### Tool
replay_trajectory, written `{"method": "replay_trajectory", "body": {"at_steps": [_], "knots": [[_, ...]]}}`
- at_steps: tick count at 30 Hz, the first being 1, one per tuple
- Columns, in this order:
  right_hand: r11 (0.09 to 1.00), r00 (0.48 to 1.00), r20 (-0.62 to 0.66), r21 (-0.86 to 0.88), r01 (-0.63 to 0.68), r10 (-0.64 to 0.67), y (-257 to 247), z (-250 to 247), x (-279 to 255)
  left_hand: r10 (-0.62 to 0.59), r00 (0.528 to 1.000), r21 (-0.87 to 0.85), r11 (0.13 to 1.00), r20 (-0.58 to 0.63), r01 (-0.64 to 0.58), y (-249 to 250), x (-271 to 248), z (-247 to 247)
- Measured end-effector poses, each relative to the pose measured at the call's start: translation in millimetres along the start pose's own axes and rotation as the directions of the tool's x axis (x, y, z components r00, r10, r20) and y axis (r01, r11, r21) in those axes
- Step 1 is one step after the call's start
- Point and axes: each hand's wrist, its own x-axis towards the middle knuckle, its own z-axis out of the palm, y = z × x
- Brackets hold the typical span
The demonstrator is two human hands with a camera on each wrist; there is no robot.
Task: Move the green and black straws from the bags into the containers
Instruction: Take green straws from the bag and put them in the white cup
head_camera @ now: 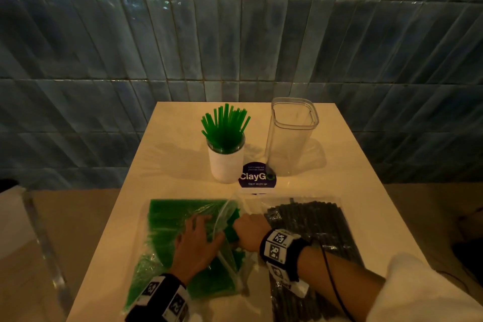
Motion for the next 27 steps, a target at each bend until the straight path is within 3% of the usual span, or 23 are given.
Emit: {"method": "replay_trajectory", "body": {"at_steps": [6, 14, 19, 21, 23, 25, 27], "knots": [[0.996, 0.998, -0.004, -0.061, -0.066, 0.066, 35, -1, -29, -0.056, 0.982, 0.065, 0.997, 0.179, 0.045, -1, 3, 0], [0.955, 0.958, 0.086, -0.142, -0.262, 0.275, 104, -39, -84, -0.005, 0.983, 0.139, 0.990, 0.184, -0.020, -6, 6, 8], [0.898, 0.921, 0.034, -0.238, -0.369, 0.387, 128, -89, -115, -0.042, 0.970, 0.099, 0.995, 0.239, 0.018, 4, 9, 4], [0.884, 0.916, -0.008, -0.257, -0.390, 0.402, 128, -102, -122, -0.011, 0.987, 0.027, 1.000, 0.159, 0.007, 14, 9, -1], [0.889, 0.923, -0.041, -0.255, -0.379, 0.382, 120, -111, -127, 0.155, 0.987, 0.080, 0.985, -0.038, -0.152, 29, 7, -4], [0.910, 0.945, -0.070, -0.256, -0.327, 0.320, 103, -116, -129, 0.388, 0.899, 0.216, 0.914, -0.205, -0.345, 41, 8, -7], [0.942, 0.973, -0.096, -0.245, -0.228, 0.211, 82, -118, -128, 0.515, 0.800, 0.289, 0.851, -0.308, -0.438, 54, 9, -12]]}}
